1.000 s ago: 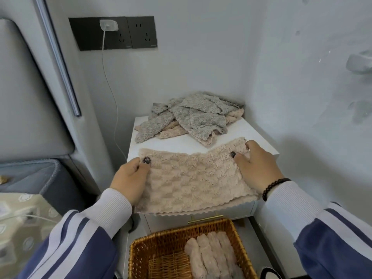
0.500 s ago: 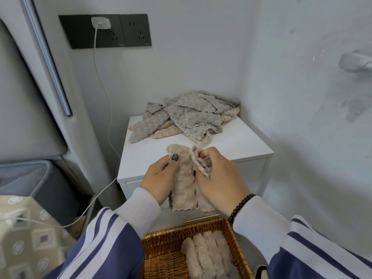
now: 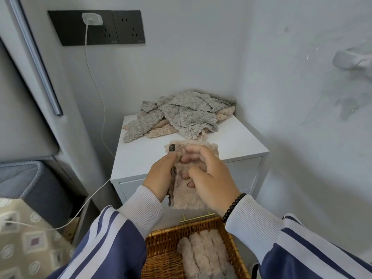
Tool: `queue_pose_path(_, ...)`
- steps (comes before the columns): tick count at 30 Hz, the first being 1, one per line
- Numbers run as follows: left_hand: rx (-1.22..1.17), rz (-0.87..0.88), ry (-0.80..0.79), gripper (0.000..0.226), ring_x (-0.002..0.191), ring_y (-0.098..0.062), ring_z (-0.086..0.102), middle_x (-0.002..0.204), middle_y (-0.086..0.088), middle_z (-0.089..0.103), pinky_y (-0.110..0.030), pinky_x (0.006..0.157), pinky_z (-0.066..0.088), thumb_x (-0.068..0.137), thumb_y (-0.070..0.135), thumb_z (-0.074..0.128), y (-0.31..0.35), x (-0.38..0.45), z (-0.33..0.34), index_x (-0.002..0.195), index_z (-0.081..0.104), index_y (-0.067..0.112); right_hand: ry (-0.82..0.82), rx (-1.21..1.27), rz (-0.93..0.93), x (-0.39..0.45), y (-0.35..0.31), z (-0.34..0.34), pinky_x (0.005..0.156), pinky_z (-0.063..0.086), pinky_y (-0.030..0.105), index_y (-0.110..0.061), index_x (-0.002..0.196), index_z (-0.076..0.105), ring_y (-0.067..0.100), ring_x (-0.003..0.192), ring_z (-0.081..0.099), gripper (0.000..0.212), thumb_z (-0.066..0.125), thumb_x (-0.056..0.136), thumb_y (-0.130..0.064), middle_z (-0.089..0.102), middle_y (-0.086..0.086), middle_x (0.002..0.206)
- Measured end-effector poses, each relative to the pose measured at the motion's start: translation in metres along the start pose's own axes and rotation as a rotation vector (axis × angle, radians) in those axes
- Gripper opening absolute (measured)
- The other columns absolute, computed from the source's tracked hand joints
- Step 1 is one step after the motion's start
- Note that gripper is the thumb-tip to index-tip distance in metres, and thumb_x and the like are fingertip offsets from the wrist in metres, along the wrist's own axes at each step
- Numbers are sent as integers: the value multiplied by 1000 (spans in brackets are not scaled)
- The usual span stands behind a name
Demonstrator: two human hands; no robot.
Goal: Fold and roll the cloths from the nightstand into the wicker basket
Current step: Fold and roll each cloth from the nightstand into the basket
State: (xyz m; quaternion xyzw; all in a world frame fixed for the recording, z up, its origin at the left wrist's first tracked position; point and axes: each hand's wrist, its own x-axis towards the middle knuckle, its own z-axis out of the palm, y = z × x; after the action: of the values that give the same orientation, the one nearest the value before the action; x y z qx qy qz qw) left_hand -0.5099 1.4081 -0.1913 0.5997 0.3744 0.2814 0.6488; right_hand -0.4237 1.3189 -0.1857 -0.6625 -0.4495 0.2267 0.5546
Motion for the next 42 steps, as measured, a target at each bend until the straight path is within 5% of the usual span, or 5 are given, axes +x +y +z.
queue_pose_path(11, -181, 18, 88, 20, 76, -22, 67, 75, -3, 73, -41, 82, 53, 98, 17, 51, 5, -11, -12, 87, 67, 13, 315, -27, 61, 11, -2, -14, 80, 46, 21, -31, 117, 42, 0, 98, 52, 46, 67, 82, -14, 48, -14, 118)
queue_pose_path(16, -280, 2, 122, 20, 80, -24, 69, 80, -5, 74, -40, 81, 55, 98, 19, 52, 10, -13, -20, 89, 69, 14, 30, 427, 472, 20, 6, -21, 79, 57, 37, -8, 116, 60, 21, 92, 70, 56, 82, 71, -32, 72, 4, 105)
queue_pose_path(22, -213, 9, 45, 7, 67, -16, 71, 83, -4, 73, -34, 63, 57, 89, 13, 62, 10, -14, -35, 94, 67, 12, 5, 187, 276, 18, 8, -31, 82, 57, 37, -20, 102, 64, 15, 89, 71, 39, 84, 70, -29, 73, -2, 98)
queue_pose_path(31, 195, 45, -216, 100, 87, -22, 72, 95, -7, 75, -31, 71, 57, 21, 56, 93, -3, -13, -62, 112, 65, 26, -312, -159, 156, 6, 0, -27, 81, 56, 28, -29, 100, 60, 6, 87, 68, 38, 83, 71, -27, 70, -9, 96)
queue_pose_path(42, 266, 137, -167, 38, 93, -26, 70, 94, -3, 75, -37, 82, 57, 73, 43, 62, -6, -28, -55, 99, 68, 15, -431, -280, 215, 10, -5, -25, 83, 55, 30, -21, 104, 67, 8, 86, 67, 42, 80, 70, -42, 70, -8, 94)
